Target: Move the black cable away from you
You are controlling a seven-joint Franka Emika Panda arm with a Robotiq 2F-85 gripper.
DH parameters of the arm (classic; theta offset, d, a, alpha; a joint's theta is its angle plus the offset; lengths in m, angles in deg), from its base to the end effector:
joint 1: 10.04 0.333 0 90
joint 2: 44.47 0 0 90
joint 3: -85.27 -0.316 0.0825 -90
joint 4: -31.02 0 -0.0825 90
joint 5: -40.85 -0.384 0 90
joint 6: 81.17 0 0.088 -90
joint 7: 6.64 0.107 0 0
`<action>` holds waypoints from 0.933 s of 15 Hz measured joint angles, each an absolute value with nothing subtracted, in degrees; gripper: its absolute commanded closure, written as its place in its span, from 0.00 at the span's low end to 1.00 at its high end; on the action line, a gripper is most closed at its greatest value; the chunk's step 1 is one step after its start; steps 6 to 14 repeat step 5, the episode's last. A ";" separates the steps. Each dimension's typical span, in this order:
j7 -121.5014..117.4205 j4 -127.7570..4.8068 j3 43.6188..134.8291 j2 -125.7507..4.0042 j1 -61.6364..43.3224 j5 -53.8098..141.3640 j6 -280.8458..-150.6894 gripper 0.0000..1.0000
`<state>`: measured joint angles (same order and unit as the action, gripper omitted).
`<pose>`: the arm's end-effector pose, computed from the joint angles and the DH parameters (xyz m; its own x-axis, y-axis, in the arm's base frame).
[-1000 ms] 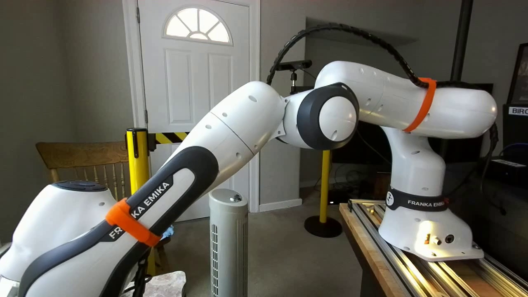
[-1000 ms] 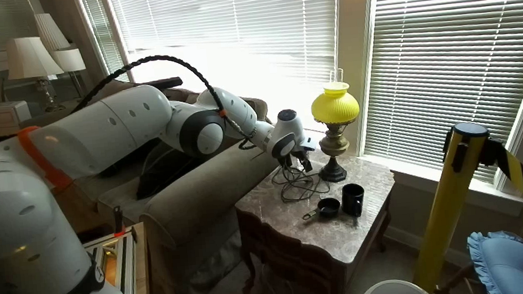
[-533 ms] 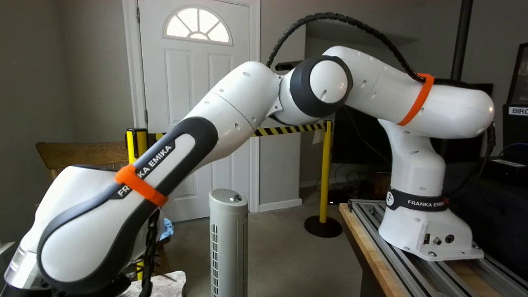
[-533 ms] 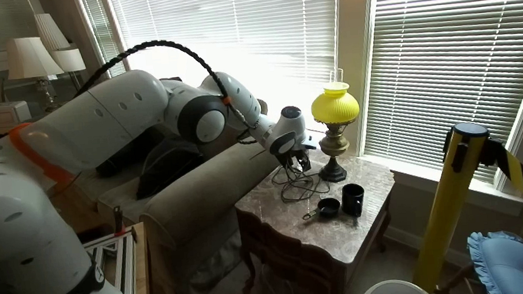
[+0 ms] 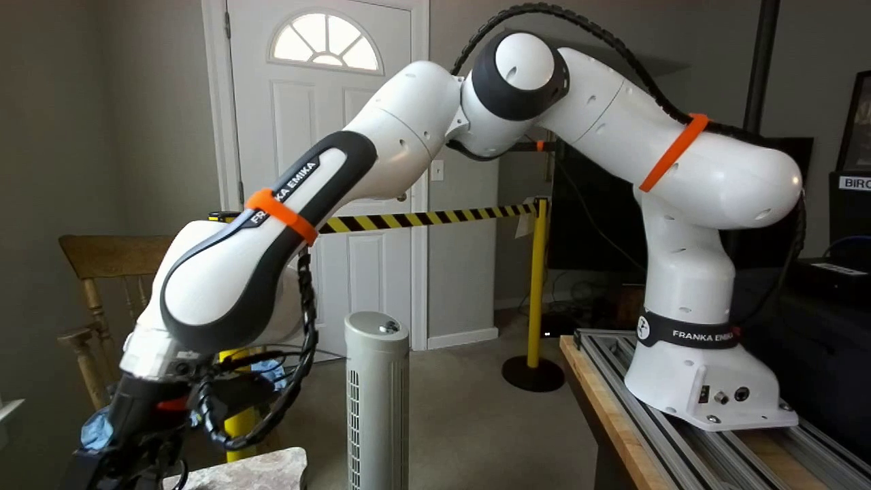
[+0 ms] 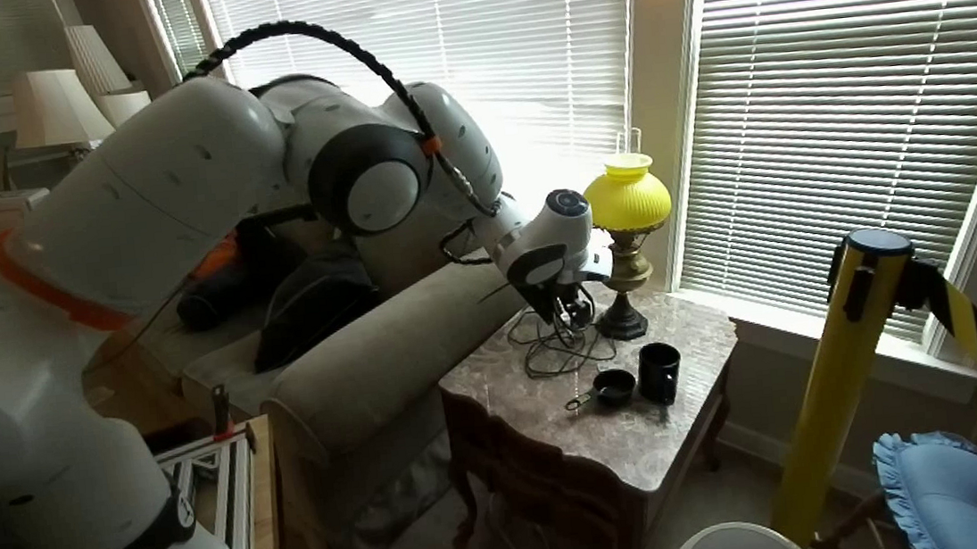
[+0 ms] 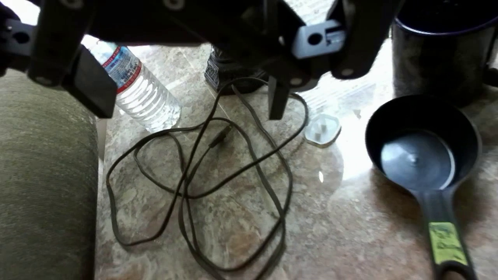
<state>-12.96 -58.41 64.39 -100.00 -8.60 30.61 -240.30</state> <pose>0.6802 0.2225 0.1242 0.9642 0.0941 0.2480 0.1832 -0.9124 -0.3660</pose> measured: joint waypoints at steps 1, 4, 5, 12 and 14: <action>-15.18 -61.15 63.42 -98.48 -10.83 30.61 -240.29 0.00; -21.76 -68.27 58.73 -94.87 -18.52 30.13 -240.29 0.00; -22.48 -69.41 58.12 -94.23 -19.61 30.13 -240.29 0.00; -22.48 -69.41 58.12 -94.23 -19.61 30.13 -240.29 0.00; -22.48 -69.41 58.12 -94.23 -19.61 30.13 -240.29 0.00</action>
